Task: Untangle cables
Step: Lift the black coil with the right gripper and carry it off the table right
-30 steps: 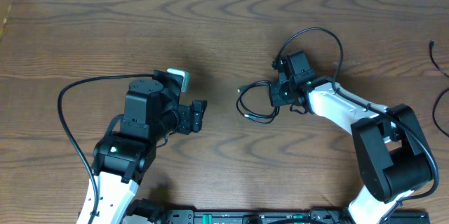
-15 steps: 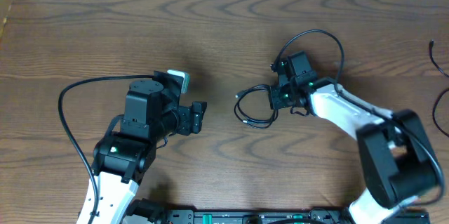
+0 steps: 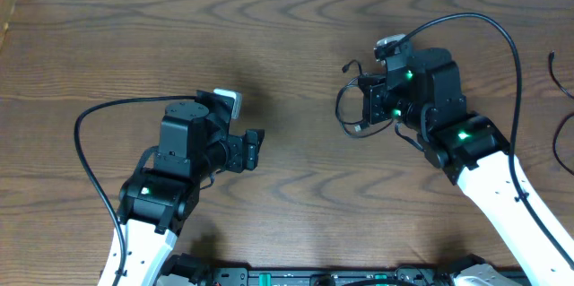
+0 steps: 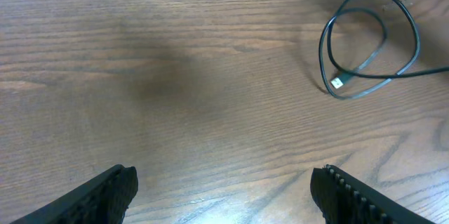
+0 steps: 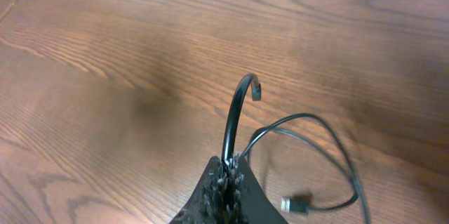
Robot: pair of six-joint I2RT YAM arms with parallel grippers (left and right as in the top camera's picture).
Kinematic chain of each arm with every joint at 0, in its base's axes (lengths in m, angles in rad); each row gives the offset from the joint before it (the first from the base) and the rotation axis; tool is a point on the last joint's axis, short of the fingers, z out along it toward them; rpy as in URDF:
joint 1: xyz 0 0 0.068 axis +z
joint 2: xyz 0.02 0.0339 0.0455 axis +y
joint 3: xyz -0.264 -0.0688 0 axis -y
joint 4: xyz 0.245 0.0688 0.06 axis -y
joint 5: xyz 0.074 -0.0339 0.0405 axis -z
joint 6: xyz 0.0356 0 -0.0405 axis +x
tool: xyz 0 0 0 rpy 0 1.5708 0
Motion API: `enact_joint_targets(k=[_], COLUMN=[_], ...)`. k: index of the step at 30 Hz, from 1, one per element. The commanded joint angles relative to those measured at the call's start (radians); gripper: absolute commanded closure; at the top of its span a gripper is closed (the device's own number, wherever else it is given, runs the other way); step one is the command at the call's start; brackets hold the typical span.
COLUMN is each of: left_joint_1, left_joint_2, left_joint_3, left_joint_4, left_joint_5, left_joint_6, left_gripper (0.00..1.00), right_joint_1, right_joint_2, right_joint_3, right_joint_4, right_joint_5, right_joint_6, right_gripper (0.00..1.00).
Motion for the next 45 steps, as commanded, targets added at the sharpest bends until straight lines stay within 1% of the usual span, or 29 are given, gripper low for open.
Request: enact_joint_targets(k=[1, 5, 9, 12, 18, 20, 23, 27, 29, 34, 38, 42, 45], left_joint_1=[0.003, 0.003, 0.003, 0.003, 0.003, 0.003, 0.003, 0.003, 0.003, 0.003, 0.003, 0.003, 0.003], left_joint_2=[-0.01, -0.01, -0.01, -0.01, -0.01, -0.01, -0.01, -0.01, -0.01, -0.01, -0.01, -0.01, -0.01], left_joint_3=[-0.005, -0.005, -0.005, -0.005, -0.005, -0.005, -0.005, -0.005, -0.005, -0.005, -0.005, -0.005, -0.005], left_joint_4=[-0.002, -0.014, -0.028, -0.03, -0.029, -0.029, -0.028, -0.028, -0.026, -0.018, -0.012, -0.01, -0.01], left_joint_5=[-0.006, -0.006, -0.006, -0.006, -0.006, -0.006, -0.006, -0.006, -0.006, -0.006, -0.006, -0.006, -0.006], left_joint_6=[-0.002, -0.002, -0.002, -0.002, -0.002, -0.002, -0.002, -0.002, -0.002, -0.002, -0.002, -0.002, -0.002], left_gripper=[0.16, 0.15, 0.15, 0.15, 0.15, 0.15, 0.15, 0.15, 0.15, 0.15, 0.15, 0.15, 0.15], right_joint_1=[-0.004, -0.017, -0.021, -0.021, -0.036, -0.073, -0.164, -0.311, -0.383, -0.497, -0.571, -0.644, -0.705], right_joint_2=[-0.014, -0.016, -0.017, -0.017, -0.014, -0.001, 0.038, 0.132, 0.196, 0.356, 0.51, 0.681, 0.796], right_joint_3=[0.005, 0.012, 0.065, 0.139, 0.321, 0.389, 0.484, 0.611, 0.673, 0.807, 0.945, 1.126, 1.285], right_joint_4=[-0.002, 0.002, -0.021, -0.077, -0.25, -0.295, -0.336, -0.388, -0.405, -0.408, -0.401, -0.414, -0.464], right_joint_5=[0.005, 0.005, 0.005, 0.019, 0.211, 0.25, 0.251, 0.123, 0.094, 0.1, 0.146, 0.163, 0.228], right_joint_6=[-0.003, -0.003, -0.008, -0.042, -0.134, -0.183, -0.198, -0.245, -0.243, -0.296, -0.303, -0.301, -0.264], right_gripper=[0.99, 0.99, 0.99, 0.99, 0.99, 0.99, 0.99, 0.99, 0.99, 0.99, 0.99, 0.99, 0.99])
